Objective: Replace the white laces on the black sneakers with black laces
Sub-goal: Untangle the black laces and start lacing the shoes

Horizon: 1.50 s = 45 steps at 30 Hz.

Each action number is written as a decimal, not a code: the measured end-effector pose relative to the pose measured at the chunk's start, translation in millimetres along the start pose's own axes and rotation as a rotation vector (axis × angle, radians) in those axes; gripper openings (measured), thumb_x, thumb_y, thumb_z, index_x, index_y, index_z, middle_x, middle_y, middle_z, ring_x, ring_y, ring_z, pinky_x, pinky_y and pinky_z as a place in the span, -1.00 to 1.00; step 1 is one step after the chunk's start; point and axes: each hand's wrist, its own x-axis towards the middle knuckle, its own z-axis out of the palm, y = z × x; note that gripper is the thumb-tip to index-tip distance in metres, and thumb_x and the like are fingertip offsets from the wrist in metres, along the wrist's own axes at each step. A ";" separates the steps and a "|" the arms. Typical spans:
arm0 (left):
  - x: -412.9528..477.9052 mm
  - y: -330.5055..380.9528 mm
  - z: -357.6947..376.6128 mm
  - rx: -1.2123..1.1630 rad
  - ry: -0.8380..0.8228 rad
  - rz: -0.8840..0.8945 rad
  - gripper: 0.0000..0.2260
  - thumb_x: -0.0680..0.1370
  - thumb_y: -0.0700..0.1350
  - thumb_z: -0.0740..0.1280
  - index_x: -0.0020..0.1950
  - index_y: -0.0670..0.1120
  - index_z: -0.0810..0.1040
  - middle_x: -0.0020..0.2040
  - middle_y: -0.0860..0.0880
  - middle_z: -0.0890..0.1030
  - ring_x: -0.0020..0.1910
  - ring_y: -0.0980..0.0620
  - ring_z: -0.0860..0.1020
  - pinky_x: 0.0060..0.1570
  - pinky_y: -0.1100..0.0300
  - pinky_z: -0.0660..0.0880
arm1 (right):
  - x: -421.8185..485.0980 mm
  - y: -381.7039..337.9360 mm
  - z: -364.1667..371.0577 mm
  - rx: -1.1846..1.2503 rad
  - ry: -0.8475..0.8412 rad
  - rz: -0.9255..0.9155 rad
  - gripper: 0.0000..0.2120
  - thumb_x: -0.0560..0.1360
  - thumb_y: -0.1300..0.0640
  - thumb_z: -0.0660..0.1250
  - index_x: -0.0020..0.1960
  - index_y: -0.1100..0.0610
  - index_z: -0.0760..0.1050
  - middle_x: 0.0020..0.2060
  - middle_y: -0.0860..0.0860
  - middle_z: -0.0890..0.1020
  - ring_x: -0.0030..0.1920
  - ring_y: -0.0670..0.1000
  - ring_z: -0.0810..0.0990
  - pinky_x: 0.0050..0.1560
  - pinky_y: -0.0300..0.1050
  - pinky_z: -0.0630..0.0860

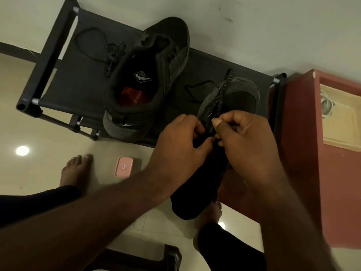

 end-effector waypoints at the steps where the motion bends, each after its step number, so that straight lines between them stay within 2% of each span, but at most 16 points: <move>1: 0.9 0.9 0.6 0.002 0.005 -0.009 -0.84 0.49 -0.03 0.46 -0.04 -0.05 0.54 -0.14 0.08 0.49 -0.25 0.17 0.46 -0.29 0.40 0.38 | -0.3 0.1 0.0 0.016 0.003 0.001 -0.84 0.60 0.14 0.35 -0.13 0.04 0.65 -0.30 -0.04 0.66 -0.25 -0.11 0.65 -0.25 -0.33 0.56; 5: 2.3 3.3 2.9 0.014 0.023 -0.025 -0.88 0.49 -0.02 0.44 -0.08 -0.01 0.54 -0.18 0.10 0.50 -0.28 0.16 0.48 -0.31 0.34 0.41 | -1.3 0.5 0.2 0.031 0.004 -0.011 -0.83 0.60 0.15 0.33 -0.14 0.03 0.64 -0.29 -0.06 0.66 -0.26 -0.08 0.65 -0.27 -0.32 0.56; 11: 4.8 4.5 3.6 -0.056 0.024 -0.029 -0.93 0.50 -0.10 0.40 -0.12 -0.06 0.56 -0.23 0.06 0.54 -0.32 0.13 0.51 -0.33 0.22 0.49 | -0.9 4.0 1.2 0.043 -0.015 -0.025 -0.84 0.61 0.16 0.31 -0.09 0.09 0.63 -0.28 -0.01 0.65 -0.26 -0.05 0.63 -0.27 -0.27 0.56; 15: 6.4 5.1 1.2 -0.100 -0.049 -0.080 -0.95 0.54 -0.12 0.36 -0.12 -0.03 0.54 -0.27 0.08 0.54 -0.36 0.16 0.50 -0.40 0.37 0.42 | 1.3 8.9 3.3 0.037 -0.016 -0.030 -0.88 0.62 0.16 0.30 0.00 0.03 0.62 -0.12 -0.09 0.66 -0.13 -0.18 0.63 -0.16 -0.39 0.52; 18: 10.3 4.7 -4.0 -0.230 -0.124 -0.153 -0.91 0.56 -0.13 0.33 -0.14 -0.02 0.55 -0.31 0.05 0.57 -0.39 0.17 0.49 -0.42 0.36 0.42 | 2.6 11.2 7.1 0.041 0.008 -0.039 -0.89 0.60 0.19 0.32 0.03 0.02 0.60 -0.09 -0.08 0.65 -0.11 -0.17 0.62 -0.14 -0.41 0.51; 22: 12.7 8.2 -10.5 -0.493 -0.163 -0.336 -0.85 0.56 -0.17 0.31 -0.20 -0.13 0.57 -0.41 0.01 0.50 -0.44 0.14 0.44 -0.44 0.26 0.40 | 5.1 12.1 13.1 0.005 0.056 -0.066 -0.86 0.58 0.21 0.33 0.01 -0.03 0.55 -0.08 -0.08 0.63 -0.10 -0.17 0.60 -0.14 -0.44 0.46; 26: 11.4 11.0 -17.5 -0.602 -0.210 -0.407 -0.84 0.57 -0.19 0.30 -0.11 -0.28 0.54 -0.38 -0.09 0.40 -0.43 0.08 0.36 -0.45 0.25 0.35 | 5.4 13.3 16.1 0.020 0.094 -0.080 -0.85 0.58 0.22 0.33 0.00 -0.03 0.54 -0.11 -0.08 0.61 -0.13 -0.17 0.59 -0.16 -0.42 0.46; 30: 14.2 15.0 -36.4 -0.692 -0.294 -0.345 -0.79 0.57 -0.21 0.29 -0.28 -0.12 0.47 -0.42 -0.02 0.38 -0.44 0.10 0.36 -0.42 0.25 0.38 | 6.0 13.3 17.2 0.011 0.117 -0.105 -0.83 0.58 0.22 0.33 -0.03 -0.06 0.51 -0.11 -0.12 0.58 -0.12 -0.19 0.56 -0.16 -0.45 0.44; 32: 15.2 15.9 -46.6 -0.734 -0.320 -0.312 -0.79 0.54 -0.19 0.30 -0.31 -0.10 0.47 -0.41 -0.03 0.42 -0.44 0.09 0.40 -0.43 0.24 0.40 | 6.6 13.5 18.4 0.012 0.122 -0.109 -0.83 0.58 0.23 0.33 -0.02 -0.05 0.51 -0.10 -0.12 0.56 -0.13 -0.19 0.55 -0.17 -0.46 0.43; 34: 13.7 12.1 -50.7 -0.630 -0.262 -0.325 -0.79 0.55 -0.16 0.30 -0.29 -0.12 0.49 -0.39 -0.05 0.48 -0.42 0.07 0.46 -0.42 0.21 0.45 | 6.9 13.7 20.0 0.004 0.132 -0.120 -0.84 0.57 0.24 0.33 0.00 -0.03 0.51 -0.09 -0.10 0.56 -0.13 -0.18 0.55 -0.17 -0.45 0.44; 36: 11.7 5.4 -47.3 -0.408 -0.190 -0.337 -0.82 0.54 -0.05 0.33 -0.20 -0.12 0.53 -0.34 -0.07 0.55 -0.39 0.04 0.52 -0.36 0.19 0.52 | 7.0 13.6 21.5 -0.008 0.130 -0.133 -0.82 0.56 0.26 0.34 0.03 -0.01 0.51 -0.07 -0.12 0.54 -0.10 -0.18 0.54 -0.14 -0.44 0.45; 38: 10.7 2.6 -39.2 -0.269 -0.199 -0.311 -0.80 0.52 0.06 0.37 -0.13 -0.07 0.56 -0.27 -0.11 0.60 -0.33 -0.03 0.57 -0.28 0.11 0.57 | 7.1 13.8 21.7 -0.010 0.125 -0.132 -0.78 0.55 0.28 0.34 0.08 0.00 0.51 -0.05 -0.11 0.53 -0.08 -0.17 0.53 -0.10 -0.44 0.45; 40: 11.0 3.9 -29.6 -0.257 -0.216 -0.287 -0.77 0.51 0.11 0.39 -0.12 -0.04 0.57 -0.30 -0.05 0.60 -0.35 0.04 0.57 -0.30 0.11 0.56 | 7.6 14.3 20.3 -0.016 0.120 -0.123 -0.75 0.55 0.30 0.34 0.15 0.03 0.53 -0.03 -0.07 0.55 -0.07 -0.15 0.54 -0.07 -0.43 0.46; 45: 14.8 9.3 -15.5 -0.275 -0.182 -0.268 -0.69 0.50 0.18 0.39 -0.14 -0.06 0.56 -0.39 0.04 0.54 -0.48 0.22 0.45 -0.48 0.35 0.38 | 6.0 15.4 17.5 -0.047 0.101 -0.142 -0.65 0.55 0.41 0.25 0.23 0.09 0.55 0.00 -0.12 0.54 0.03 -0.22 0.54 0.00 -0.51 0.42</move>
